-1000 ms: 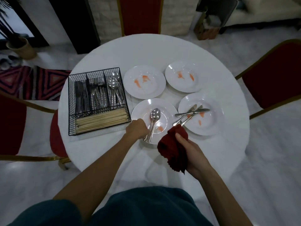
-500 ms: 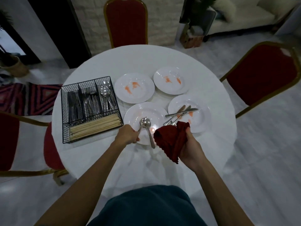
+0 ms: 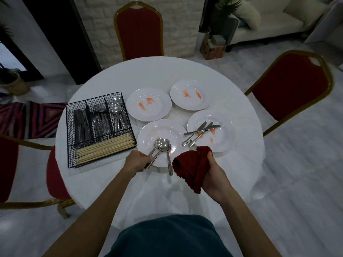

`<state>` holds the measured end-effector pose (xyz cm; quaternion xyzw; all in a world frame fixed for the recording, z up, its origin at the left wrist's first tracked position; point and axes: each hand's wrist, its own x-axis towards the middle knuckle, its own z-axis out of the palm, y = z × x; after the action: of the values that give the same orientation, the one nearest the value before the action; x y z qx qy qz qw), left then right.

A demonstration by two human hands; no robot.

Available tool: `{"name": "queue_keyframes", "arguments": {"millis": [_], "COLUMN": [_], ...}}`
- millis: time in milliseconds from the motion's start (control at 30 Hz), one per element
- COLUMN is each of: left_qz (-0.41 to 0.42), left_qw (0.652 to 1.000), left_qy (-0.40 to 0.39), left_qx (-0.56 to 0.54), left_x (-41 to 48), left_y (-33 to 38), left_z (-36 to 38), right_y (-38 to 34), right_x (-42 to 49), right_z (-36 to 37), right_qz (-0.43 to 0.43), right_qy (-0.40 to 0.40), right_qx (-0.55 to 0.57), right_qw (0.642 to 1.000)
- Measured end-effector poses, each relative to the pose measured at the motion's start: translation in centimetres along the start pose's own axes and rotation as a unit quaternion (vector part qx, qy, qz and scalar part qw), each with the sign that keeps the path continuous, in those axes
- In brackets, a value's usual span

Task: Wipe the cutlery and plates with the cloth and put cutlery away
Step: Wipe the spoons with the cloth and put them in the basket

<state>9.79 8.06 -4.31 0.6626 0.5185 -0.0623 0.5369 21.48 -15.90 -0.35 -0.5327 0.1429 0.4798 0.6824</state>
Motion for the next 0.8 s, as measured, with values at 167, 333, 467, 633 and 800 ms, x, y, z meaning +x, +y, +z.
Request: {"name": "queue_keyframes", "arguments": {"millis": [167,333,467,633,800], "left_qz": [0.009,0.039,0.060,0.081,0.141], "left_qw": [0.997,0.992,0.988,0.982,0.980], "left_qy": [0.076,0.112,0.145,-0.018,-0.124], "left_qx": [-0.024,0.030,0.008,-0.172,-0.060], "left_x": [-0.3,-1.3,-3.0,-8.0,-11.3], "left_y": [0.6,0.4,0.6,3.4,3.9], "left_z": [-0.1,-0.1,0.0,2.3,7.1], "right_y": [-0.6,-0.9,-0.9,-0.6,-0.3], "right_x": [-0.1,-0.2,0.1,0.7,1.0], "right_z": [0.1,0.5,0.5,1.7,4.7], "right_qz": [-0.018,-0.026,-0.027,-0.024,-0.014], "right_qy": [0.020,0.008,-0.002,-0.001,-0.024], "right_qx": [0.000,-0.003,0.007,0.030,-0.018], "right_qw": [1.000,1.000,1.000,0.999,0.999]}}
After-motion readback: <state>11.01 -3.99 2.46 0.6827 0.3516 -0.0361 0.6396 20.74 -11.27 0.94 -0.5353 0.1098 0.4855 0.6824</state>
